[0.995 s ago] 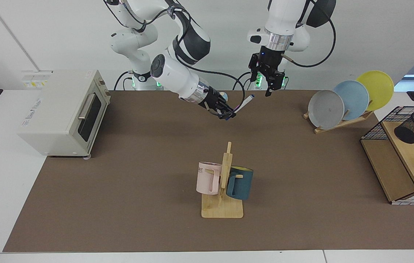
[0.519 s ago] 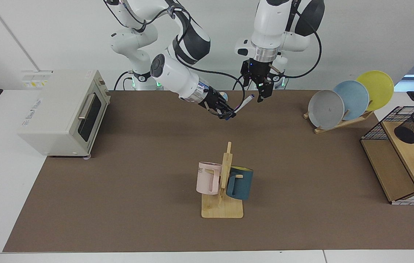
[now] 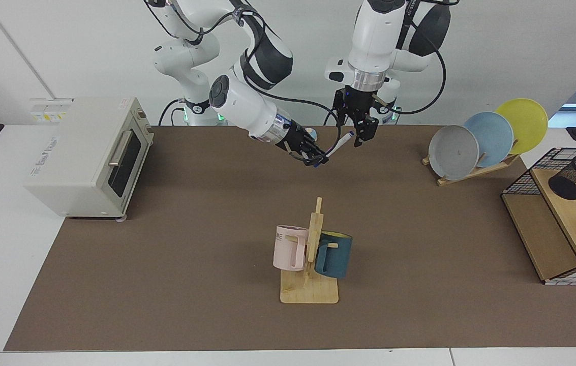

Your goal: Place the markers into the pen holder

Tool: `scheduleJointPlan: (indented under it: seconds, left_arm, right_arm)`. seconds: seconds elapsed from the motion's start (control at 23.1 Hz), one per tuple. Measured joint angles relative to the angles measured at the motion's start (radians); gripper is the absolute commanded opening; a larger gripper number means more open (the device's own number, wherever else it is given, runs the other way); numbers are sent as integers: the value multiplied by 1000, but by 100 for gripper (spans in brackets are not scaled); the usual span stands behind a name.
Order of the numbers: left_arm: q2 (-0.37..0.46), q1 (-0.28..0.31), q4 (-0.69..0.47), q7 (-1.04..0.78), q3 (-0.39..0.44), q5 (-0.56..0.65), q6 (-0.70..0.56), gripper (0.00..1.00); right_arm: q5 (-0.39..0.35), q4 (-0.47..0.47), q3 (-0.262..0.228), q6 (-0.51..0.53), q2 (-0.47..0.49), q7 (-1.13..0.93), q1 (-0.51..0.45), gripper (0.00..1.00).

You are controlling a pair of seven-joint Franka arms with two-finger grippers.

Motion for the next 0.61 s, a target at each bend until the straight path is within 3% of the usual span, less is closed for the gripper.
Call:
scheduleJointPlan:
  seconds: [0.04, 0.09, 0.61]
  left_arm:
    - [0, 0, 0, 0, 0, 0, 2, 2]
    - [0, 0, 1, 3, 0, 0, 4, 0]
    - [1, 0, 6, 25, 5, -3, 12, 0]
  right_arm:
    - [0, 0, 0, 0, 0, 0, 0, 0]
    - [0, 0, 0, 0, 0, 0, 0, 0]
    - [0, 0, 0, 2, 1, -2, 0, 0]
